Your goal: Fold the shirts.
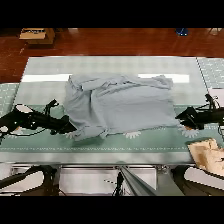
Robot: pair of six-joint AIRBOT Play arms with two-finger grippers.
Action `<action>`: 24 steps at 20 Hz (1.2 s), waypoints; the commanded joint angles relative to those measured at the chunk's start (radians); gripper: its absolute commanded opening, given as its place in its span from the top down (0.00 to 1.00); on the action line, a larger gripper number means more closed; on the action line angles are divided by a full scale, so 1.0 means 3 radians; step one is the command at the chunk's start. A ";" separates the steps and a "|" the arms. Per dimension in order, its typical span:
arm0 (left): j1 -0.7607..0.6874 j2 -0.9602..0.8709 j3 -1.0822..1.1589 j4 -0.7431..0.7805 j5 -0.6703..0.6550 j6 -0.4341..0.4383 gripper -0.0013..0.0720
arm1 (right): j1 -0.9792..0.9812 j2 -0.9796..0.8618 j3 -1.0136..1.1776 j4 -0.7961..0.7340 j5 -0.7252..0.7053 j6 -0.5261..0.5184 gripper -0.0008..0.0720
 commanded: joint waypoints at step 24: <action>0.0245 0.2328 0.4938 0.1603 -0.0211 -0.0965 0.95 | 0.0511 0.2575 0.3698 -0.1254 -0.0355 0.0944 0.95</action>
